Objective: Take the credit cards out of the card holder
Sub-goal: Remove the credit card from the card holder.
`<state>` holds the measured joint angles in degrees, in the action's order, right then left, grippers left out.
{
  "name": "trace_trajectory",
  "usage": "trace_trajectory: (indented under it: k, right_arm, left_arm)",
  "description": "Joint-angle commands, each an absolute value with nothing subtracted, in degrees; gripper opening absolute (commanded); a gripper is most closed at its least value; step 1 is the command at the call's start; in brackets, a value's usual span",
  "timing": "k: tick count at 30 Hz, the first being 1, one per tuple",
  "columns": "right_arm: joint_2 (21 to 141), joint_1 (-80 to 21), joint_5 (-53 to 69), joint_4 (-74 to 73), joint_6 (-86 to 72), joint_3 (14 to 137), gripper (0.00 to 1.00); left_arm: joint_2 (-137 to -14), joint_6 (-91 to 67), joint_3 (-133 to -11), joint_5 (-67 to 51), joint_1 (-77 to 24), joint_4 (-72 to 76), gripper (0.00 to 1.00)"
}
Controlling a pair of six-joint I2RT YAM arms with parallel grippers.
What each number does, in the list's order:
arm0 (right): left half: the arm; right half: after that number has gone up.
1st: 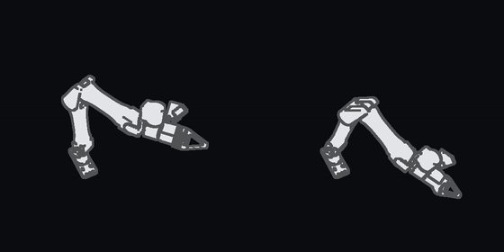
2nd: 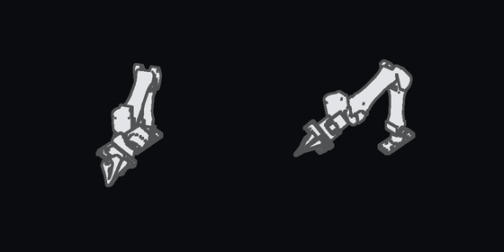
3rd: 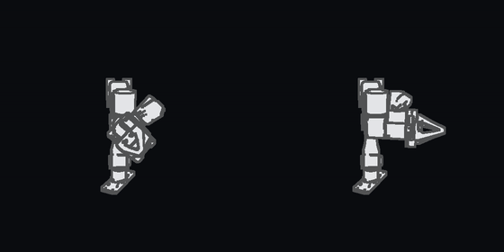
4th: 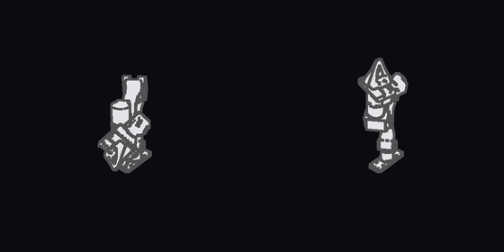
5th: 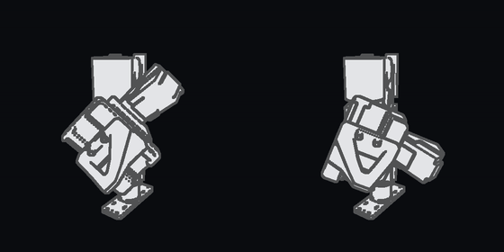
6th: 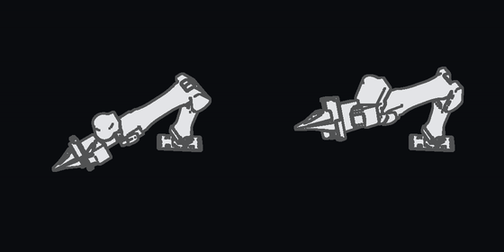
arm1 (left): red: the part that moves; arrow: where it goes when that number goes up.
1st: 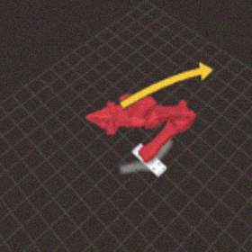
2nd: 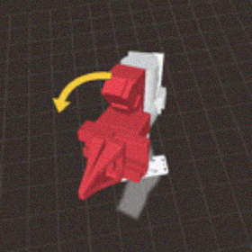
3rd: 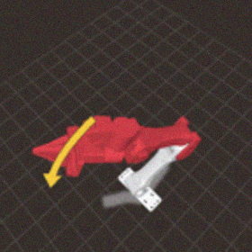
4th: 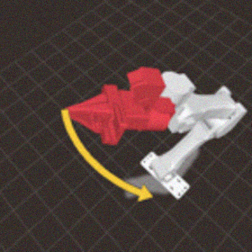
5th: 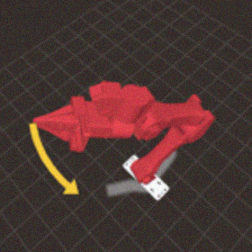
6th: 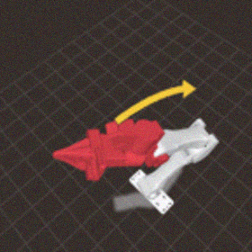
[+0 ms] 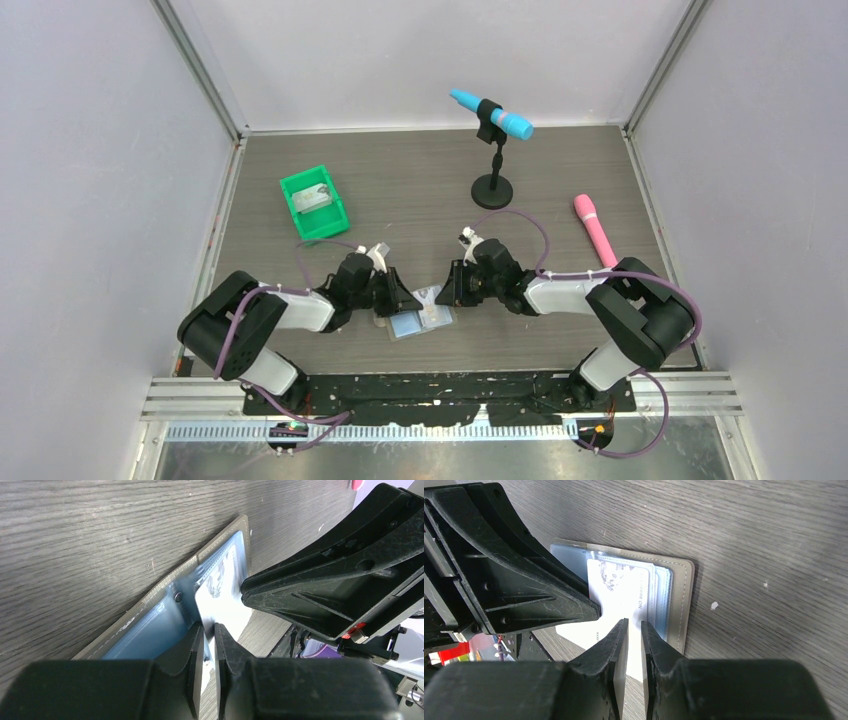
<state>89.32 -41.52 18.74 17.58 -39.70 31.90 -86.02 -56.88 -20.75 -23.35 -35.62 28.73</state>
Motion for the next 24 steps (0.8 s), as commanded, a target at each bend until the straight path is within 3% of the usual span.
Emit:
trace_trajectory:
  k: [1,6,15,21,24]
  right_arm:
    - [90.2,-41.7,16.8,16.5,-39.6,31.0,0.23]
    - [90.2,-41.7,16.4,16.1,-39.4,31.0,0.23]
    - [90.4,-41.7,16.3,16.3,-39.1,30.7,0.23]
    - [90.3,-41.7,15.9,15.8,-38.9,30.9,0.23]
    - [90.1,-41.6,15.8,15.6,-38.8,30.9,0.23]
  left_arm:
    - [-85.0,-57.4,-20.4,-23.0,-35.9,32.6,0.15]
    - [-84.0,-57.5,-19.9,-23.3,-35.9,32.6,0.22]
    - [-84.5,-58.6,-18.9,-24.3,-35.9,36.0,0.01]
    - [-84.2,-59.2,-18.1,-23.8,-35.7,37.0,0.00]
    - [-83.8,-58.8,-18.4,-23.9,-35.7,35.7,0.18]
